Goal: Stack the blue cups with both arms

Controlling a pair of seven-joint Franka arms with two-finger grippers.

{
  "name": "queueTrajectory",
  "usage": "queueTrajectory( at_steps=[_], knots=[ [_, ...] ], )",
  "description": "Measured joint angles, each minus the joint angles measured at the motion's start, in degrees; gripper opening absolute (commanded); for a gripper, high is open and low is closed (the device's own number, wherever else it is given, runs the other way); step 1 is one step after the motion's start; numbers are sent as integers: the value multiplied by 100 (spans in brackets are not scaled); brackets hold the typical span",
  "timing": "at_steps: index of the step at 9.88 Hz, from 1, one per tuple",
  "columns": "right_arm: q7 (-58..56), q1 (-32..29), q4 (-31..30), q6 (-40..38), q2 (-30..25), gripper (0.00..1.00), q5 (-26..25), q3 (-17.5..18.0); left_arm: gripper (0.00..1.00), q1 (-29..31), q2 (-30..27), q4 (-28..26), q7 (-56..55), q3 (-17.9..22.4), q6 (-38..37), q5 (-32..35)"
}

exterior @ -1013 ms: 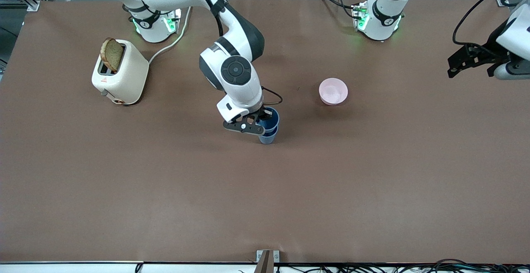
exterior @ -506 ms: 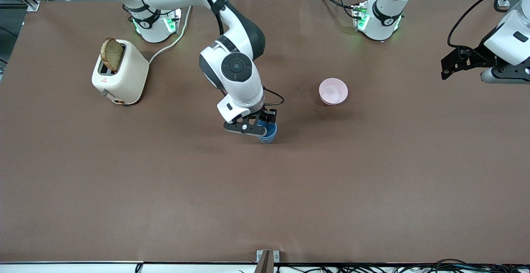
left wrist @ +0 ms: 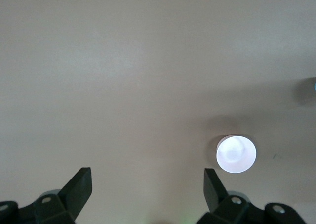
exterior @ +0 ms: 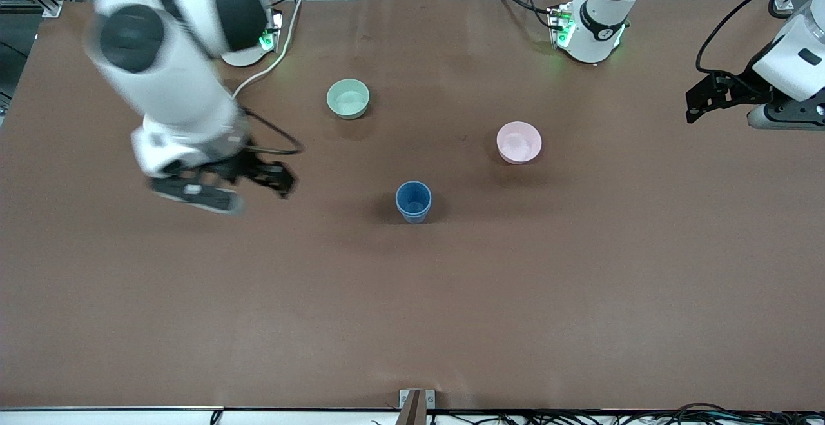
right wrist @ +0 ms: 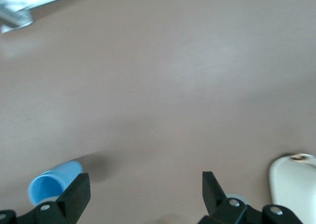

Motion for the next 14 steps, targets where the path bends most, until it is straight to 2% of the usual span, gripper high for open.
queueTrajectory(
  at_steps=[7,11,14],
  knots=[
    [-3221,-2451,-852,-747,-1138,100,6,-4,100,-2,38,216,-1,2,1,-145],
    [-3359,-2476,-685,-796,-1258,100,366,136,100,0,99,286,-1,9,1,-145],
    [-3483,-2498,-584,-800,-1279,100,407,123,100,1,100,288,-1,11,1,-145]
  ],
)
